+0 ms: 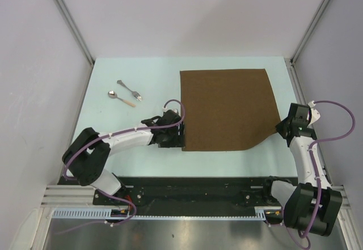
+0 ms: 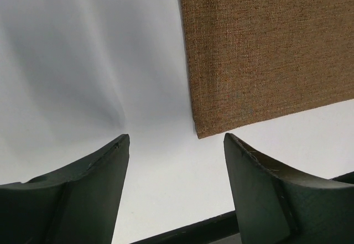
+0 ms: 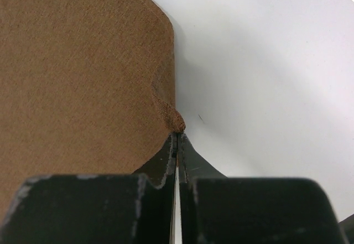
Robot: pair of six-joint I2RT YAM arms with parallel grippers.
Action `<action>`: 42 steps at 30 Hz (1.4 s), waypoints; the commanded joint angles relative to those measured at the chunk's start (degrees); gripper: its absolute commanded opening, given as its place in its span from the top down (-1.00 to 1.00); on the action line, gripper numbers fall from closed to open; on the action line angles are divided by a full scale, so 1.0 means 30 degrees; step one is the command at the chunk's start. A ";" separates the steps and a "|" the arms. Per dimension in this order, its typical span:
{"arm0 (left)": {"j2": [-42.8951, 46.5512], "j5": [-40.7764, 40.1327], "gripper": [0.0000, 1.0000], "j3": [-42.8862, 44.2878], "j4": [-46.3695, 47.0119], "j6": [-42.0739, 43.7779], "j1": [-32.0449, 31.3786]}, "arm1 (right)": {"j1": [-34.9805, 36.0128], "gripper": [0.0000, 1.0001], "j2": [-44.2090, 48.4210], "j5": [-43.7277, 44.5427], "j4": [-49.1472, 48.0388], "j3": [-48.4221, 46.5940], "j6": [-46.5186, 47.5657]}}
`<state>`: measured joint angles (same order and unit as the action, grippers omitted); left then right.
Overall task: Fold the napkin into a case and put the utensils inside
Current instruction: Pick up the flattened napkin from the center of the board.
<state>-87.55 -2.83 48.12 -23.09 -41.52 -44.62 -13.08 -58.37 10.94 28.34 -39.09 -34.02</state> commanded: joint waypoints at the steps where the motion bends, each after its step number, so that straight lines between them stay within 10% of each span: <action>1: -0.0611 0.0152 -0.48 0.0688 0.0607 -0.0663 -0.0156 | 0.0025 1.00 0.0501 -0.0218 -0.0248 0.0051 -0.0027; 30: -0.5239 -0.3421 0.02 0.3589 -0.3845 -0.3856 -0.2939 | -0.0356 1.00 0.0970 0.0220 0.0925 -0.0270 -0.0641; 42: -0.4305 -0.2455 0.62 0.2244 -0.1972 -0.3183 -0.2939 | -0.0327 1.00 0.1292 0.0924 0.0925 -0.0036 -0.1081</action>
<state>-99.63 -13.32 58.98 -29.71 -50.94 -52.99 -13.91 -56.01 11.62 31.16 -38.28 -36.05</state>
